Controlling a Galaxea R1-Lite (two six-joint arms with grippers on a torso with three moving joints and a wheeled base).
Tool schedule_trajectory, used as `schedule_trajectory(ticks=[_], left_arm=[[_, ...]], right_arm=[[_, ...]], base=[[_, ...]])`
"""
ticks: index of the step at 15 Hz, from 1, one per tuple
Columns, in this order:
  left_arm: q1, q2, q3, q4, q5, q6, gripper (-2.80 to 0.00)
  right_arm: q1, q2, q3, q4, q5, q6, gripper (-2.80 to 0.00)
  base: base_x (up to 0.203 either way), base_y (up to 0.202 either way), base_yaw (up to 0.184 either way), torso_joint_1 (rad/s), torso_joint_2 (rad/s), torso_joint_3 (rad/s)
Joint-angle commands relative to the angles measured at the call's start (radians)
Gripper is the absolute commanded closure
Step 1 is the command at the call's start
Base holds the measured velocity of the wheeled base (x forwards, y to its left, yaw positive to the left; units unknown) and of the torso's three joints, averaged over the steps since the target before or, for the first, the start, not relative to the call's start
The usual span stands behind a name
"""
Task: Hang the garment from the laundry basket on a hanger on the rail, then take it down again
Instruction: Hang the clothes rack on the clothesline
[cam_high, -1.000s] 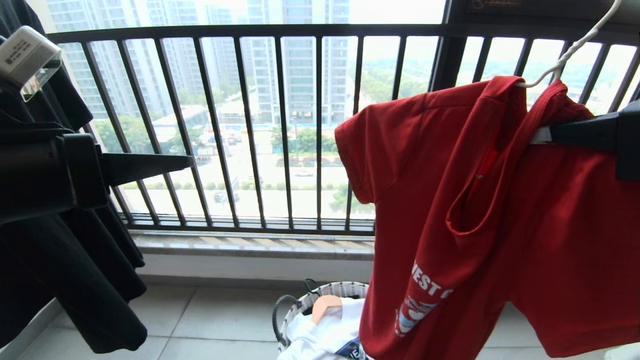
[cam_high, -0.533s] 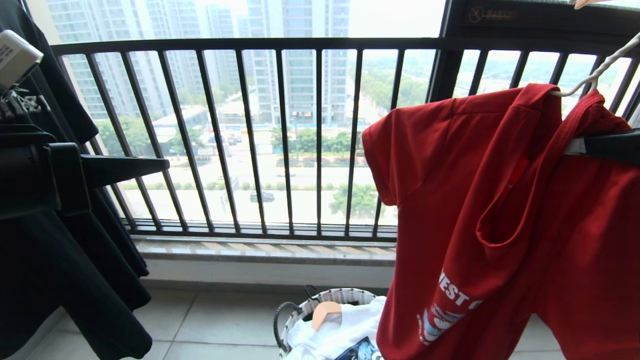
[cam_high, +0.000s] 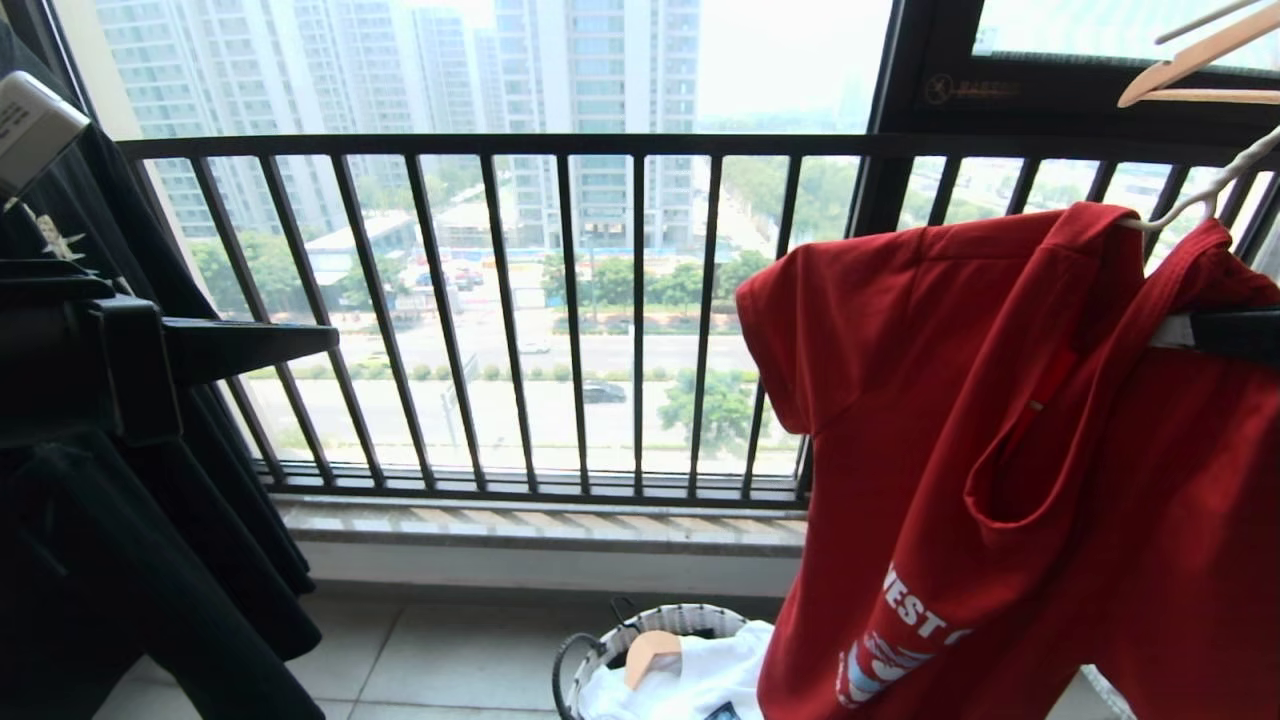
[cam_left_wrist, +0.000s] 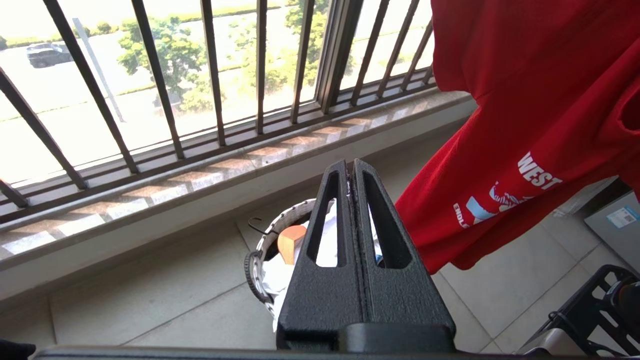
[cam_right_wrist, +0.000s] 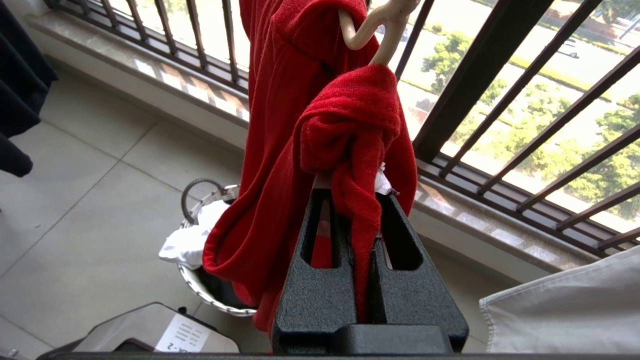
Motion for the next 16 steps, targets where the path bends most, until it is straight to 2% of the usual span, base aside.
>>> schedule_trajectory(ticks=[1,10,16], left_arm=[[-0.002,-0.007,0.006,0.0,-0.006,0.007,0.0],[-0.038,-0.033,0.033,-0.002,-0.01,0.031,0.0],[-0.042,-0.034,0.04,-0.004,-0.01,0.032,0.0]], right_arm=[[0.001,-0.037,0.033,0.003,0.001,-0.001,0.0],[0.001,-0.136,0.17,0.003,0.001,0.033,0.0],[0.001,-0.144,0.175,0.0,0.001,0.031,0.0]], base=[[0.0,0.0,0.0,0.212,-0.51,-0.3],[0.0,0.0,0.0,0.231,-0.53,-0.305],[0.0,0.0,0.0,0.259,-0.58,-0.316]])
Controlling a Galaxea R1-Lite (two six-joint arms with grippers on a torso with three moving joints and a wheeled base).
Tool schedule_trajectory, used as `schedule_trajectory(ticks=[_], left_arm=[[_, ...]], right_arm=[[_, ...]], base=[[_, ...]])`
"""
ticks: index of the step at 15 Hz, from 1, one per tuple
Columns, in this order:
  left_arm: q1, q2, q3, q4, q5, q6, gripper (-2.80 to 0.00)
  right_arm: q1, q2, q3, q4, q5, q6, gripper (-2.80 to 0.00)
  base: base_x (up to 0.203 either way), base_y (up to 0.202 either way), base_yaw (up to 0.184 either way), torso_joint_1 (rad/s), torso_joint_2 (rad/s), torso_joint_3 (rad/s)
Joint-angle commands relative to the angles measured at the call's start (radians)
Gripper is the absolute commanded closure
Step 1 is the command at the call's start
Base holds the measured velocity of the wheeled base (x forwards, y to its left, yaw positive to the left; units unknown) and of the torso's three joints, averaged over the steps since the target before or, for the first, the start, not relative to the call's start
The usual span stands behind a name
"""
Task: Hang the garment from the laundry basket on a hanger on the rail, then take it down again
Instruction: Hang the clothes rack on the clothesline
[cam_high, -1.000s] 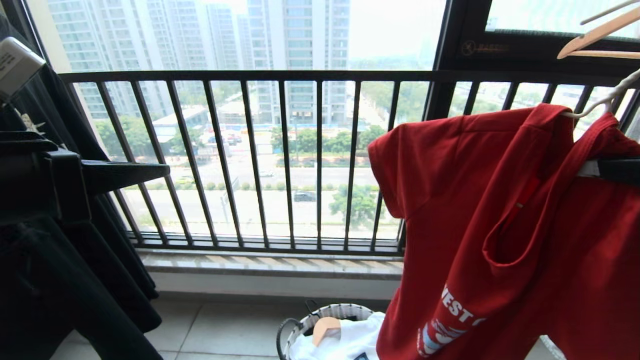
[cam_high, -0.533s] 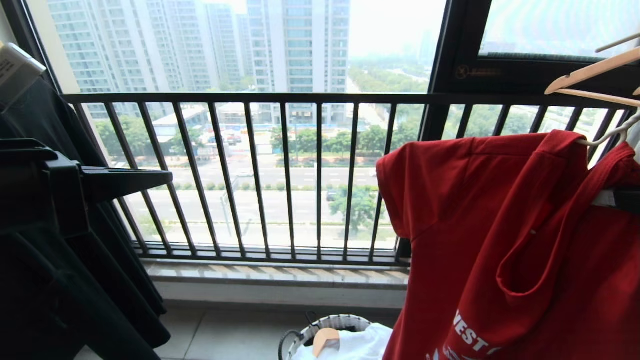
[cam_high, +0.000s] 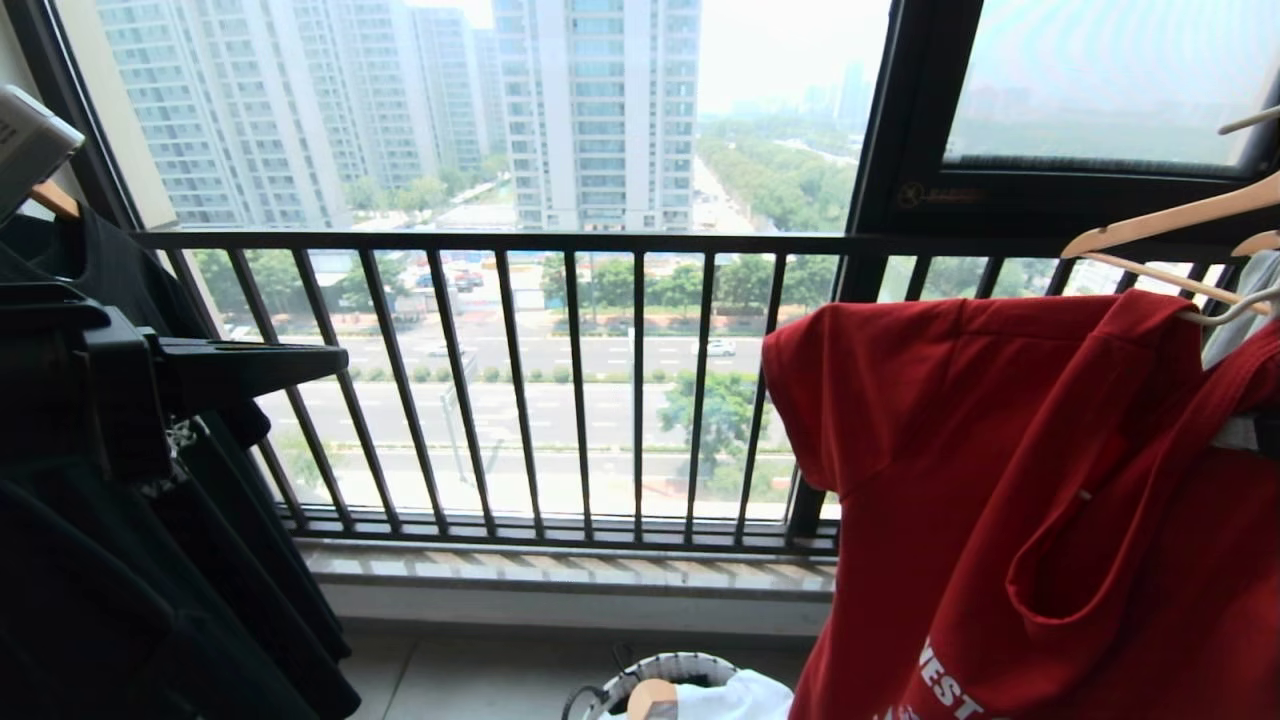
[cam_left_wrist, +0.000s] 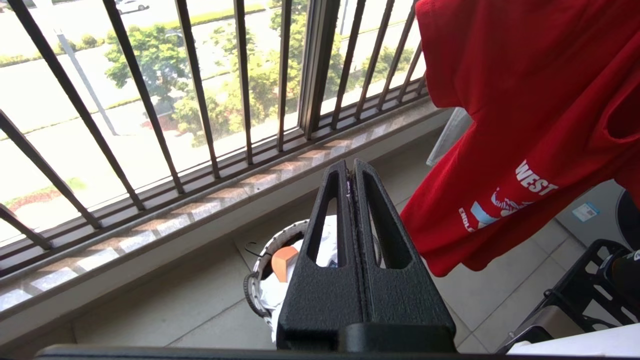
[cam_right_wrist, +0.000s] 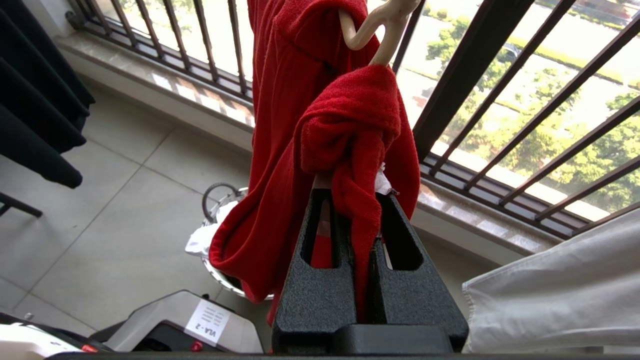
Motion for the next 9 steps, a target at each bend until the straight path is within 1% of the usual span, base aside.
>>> schedule_trajectory(ticks=[1,9], left_arm=[[0.0,0.0,0.004,-0.001,-0.003,0.001,0.0],[0.0,0.0,0.005,-0.001,-0.004,0.011,0.0]], right_arm=[[0.001,-0.002,0.0,0.002,-0.002,-0.001,0.0],[0.002,-0.008,0.002,0.003,0.0,-0.003,0.0]], base=[[0.0,0.0,0.0,0.195,-0.43,-0.227],[0.0,0.0,0.0,0.167,-0.35,-0.189]])
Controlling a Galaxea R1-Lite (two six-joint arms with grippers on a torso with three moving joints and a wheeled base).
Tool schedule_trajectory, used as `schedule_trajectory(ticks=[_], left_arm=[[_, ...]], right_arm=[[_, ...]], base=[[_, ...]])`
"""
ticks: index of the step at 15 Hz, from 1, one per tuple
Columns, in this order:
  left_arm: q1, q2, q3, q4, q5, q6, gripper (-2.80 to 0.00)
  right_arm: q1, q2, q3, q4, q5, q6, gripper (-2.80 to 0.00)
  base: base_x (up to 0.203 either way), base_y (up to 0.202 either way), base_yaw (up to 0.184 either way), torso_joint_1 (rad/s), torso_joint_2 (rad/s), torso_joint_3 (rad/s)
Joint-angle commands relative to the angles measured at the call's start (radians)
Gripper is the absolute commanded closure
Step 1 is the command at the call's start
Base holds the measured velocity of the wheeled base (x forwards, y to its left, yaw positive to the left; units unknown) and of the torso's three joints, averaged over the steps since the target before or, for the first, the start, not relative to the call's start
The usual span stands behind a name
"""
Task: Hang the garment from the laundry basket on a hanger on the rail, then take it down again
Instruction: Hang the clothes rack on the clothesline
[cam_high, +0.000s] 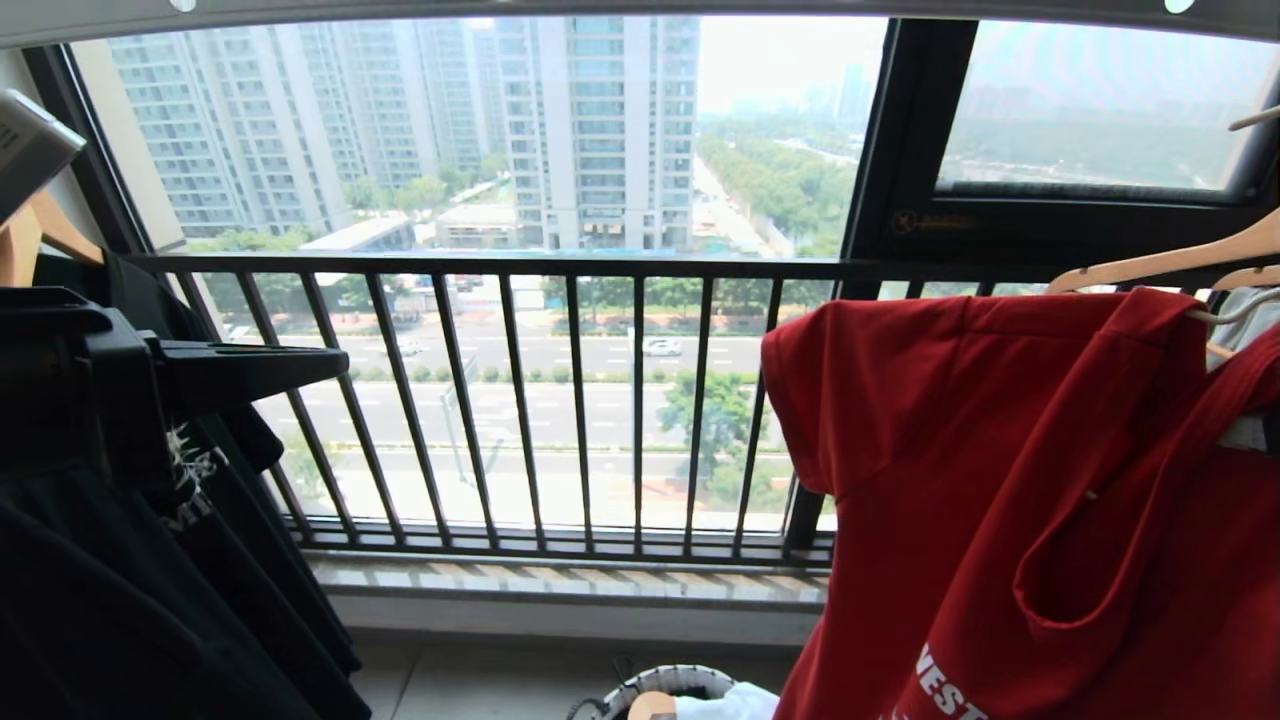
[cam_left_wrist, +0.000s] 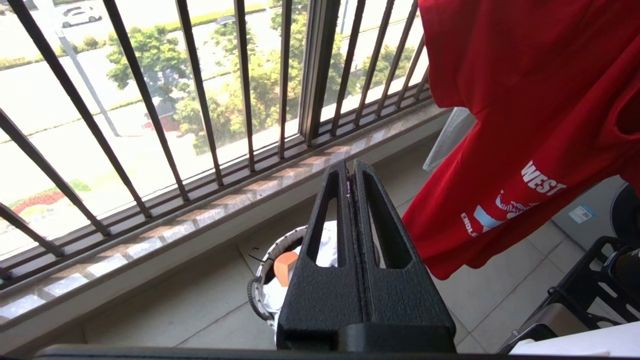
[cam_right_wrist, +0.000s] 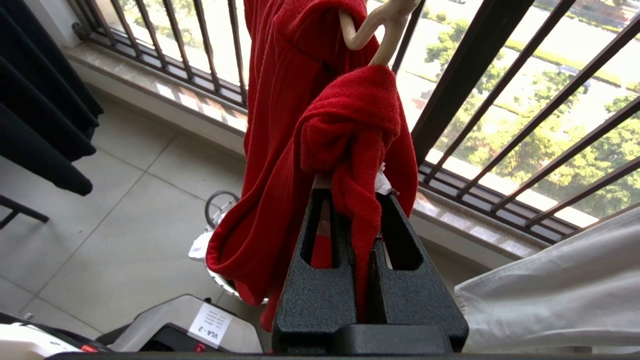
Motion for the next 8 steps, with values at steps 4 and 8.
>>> schedule_trajectory(ticks=[4,8], left_arm=[[0.0,-0.003,0.0,0.001,-0.003,0.0,0.0],[0.0,-0.004,0.0,0.001,-0.004,0.0,0.0]], right_arm=[[0.0,-0.004,0.001,0.001,0.002,0.001,0.0],[0.0,-0.023,0.008,-0.001,0.004,0.001,0.0]], base=[[0.0,0.0,0.0,0.151,-0.33,-0.173],[0.0,0.0,0.0,0.094,-0.18,-0.091]])
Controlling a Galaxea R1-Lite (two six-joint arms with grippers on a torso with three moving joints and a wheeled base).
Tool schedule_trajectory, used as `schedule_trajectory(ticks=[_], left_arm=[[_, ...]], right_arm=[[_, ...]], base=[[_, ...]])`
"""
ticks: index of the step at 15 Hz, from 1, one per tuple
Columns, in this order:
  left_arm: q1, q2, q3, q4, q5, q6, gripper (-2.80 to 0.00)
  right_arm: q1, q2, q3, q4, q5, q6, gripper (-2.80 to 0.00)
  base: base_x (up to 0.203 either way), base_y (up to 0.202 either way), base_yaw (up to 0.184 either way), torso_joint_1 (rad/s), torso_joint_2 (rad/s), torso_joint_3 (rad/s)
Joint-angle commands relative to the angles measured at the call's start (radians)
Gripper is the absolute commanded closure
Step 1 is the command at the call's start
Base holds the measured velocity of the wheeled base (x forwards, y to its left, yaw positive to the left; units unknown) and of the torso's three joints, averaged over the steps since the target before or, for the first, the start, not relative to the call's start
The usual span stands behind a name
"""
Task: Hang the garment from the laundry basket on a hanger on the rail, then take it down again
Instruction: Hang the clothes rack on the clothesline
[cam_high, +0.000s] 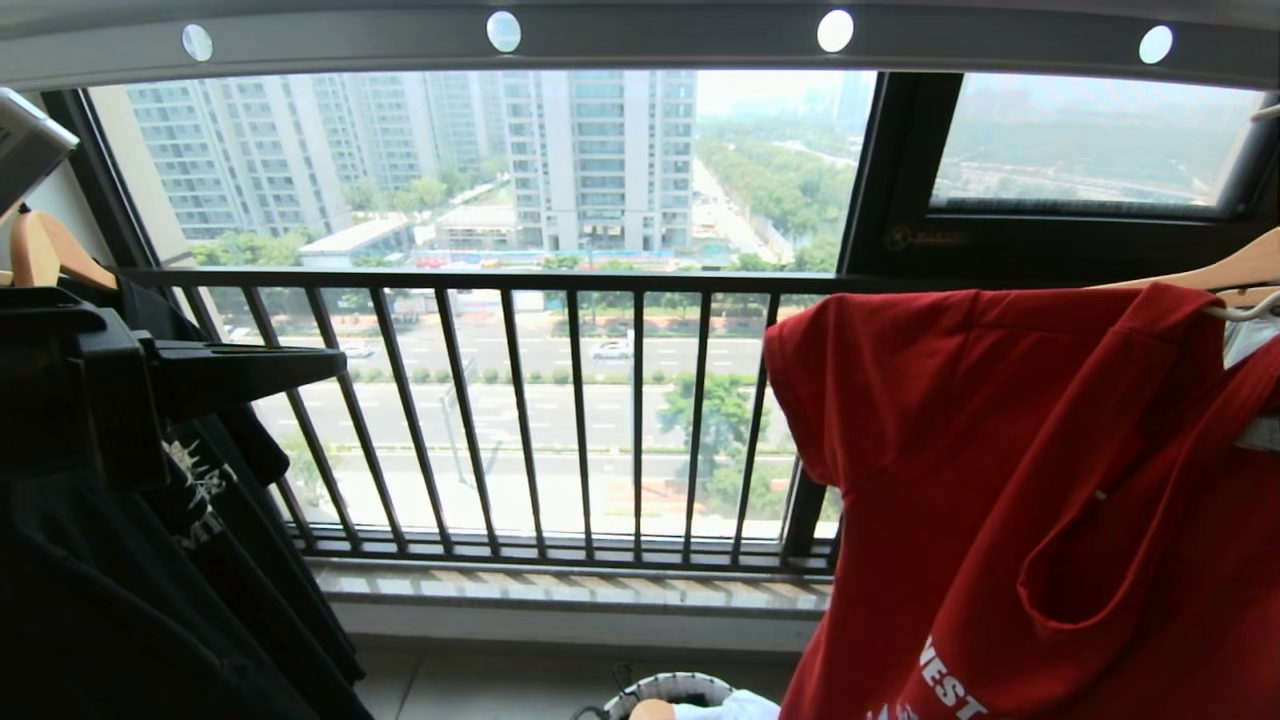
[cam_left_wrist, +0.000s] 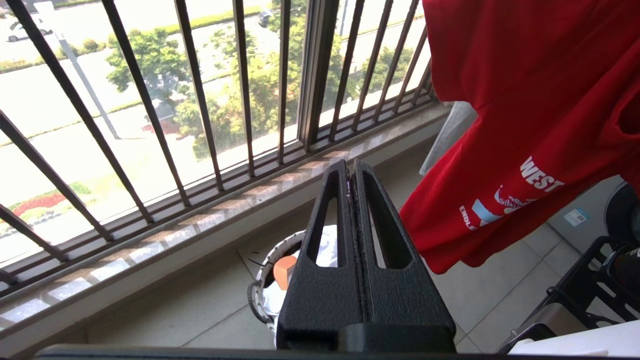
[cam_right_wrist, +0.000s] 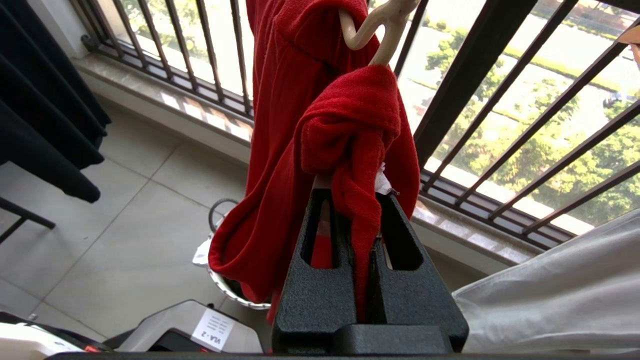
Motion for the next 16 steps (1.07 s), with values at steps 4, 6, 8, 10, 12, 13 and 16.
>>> schedule_trajectory(ticks=[4,6,8,10,12,13,16], left_arm=[[0.001,0.0,0.0,-0.001,-0.003,0.0,0.0],[0.001,-0.002,0.0,-0.001,-0.003,0.0,0.0],[0.001,-0.002,0.0,-0.001,-0.002,0.0,0.0],[0.002,-0.002,0.0,-0.001,-0.003,0.0,0.0],[0.002,-0.002,0.0,-0.003,-0.001,0.0,0.0],[0.001,-0.001,0.0,-0.003,-0.003,0.0,0.0],[0.001,0.0,0.0,-0.003,-0.001,0.0,0.0]], right_arm=[[0.0,-0.007,0.006,0.004,-0.001,0.0,0.0],[0.0,-0.013,0.011,0.004,-0.001,0.0,0.0],[0.0,-0.013,0.014,0.004,-0.001,0.0,0.0],[0.0,-0.013,0.015,0.004,-0.001,0.0,0.0],[0.0,-0.014,0.017,0.004,-0.002,0.0,0.0],[0.0,-0.015,0.017,0.004,-0.002,0.0,0.0],[0.0,-0.03,0.023,0.005,-0.002,-0.004,0.0]], base=[[0.0,0.0,0.0,0.0,0.0,0.0],[0.0,0.0,0.0,0.0,0.0,0.0],[0.0,0.0,0.0,0.0,0.0,0.0],[0.0,0.0,0.0,0.0,0.0,0.0],[0.0,0.0,0.0,0.0,0.0,0.0],[0.0,0.0,0.0,0.0,0.0,0.0],[0.0,0.0,0.0,0.0,0.0,0.0]])
